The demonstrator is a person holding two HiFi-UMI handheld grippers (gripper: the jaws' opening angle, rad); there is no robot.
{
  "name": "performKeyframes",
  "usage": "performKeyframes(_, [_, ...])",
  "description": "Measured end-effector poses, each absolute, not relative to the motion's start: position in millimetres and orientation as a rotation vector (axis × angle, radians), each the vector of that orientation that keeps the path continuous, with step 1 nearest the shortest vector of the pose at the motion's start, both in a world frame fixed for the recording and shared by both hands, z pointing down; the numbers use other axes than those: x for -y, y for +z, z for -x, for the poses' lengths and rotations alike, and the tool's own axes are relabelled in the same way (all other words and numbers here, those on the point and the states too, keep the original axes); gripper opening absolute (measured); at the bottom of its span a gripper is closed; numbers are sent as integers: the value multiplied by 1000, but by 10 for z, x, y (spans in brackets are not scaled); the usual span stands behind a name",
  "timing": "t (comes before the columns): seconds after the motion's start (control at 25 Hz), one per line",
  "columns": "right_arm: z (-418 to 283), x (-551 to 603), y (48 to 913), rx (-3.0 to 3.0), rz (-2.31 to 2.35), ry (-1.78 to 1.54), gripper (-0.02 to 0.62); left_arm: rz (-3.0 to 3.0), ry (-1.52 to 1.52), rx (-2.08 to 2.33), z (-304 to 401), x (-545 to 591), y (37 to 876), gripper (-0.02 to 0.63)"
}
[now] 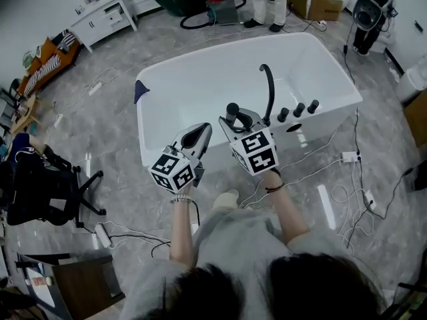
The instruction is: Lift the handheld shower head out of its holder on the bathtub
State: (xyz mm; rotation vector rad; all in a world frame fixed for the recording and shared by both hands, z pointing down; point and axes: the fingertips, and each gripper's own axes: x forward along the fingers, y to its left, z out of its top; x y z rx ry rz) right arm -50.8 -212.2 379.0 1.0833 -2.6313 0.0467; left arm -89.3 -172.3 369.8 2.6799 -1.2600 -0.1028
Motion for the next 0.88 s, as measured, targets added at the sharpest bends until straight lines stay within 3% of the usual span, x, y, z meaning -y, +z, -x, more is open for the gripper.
performKeyframes(0.88, [289, 2235, 3722, 2651, -1139, 73, 132, -2708, -86, 1191, 691, 1838, 3676, 5])
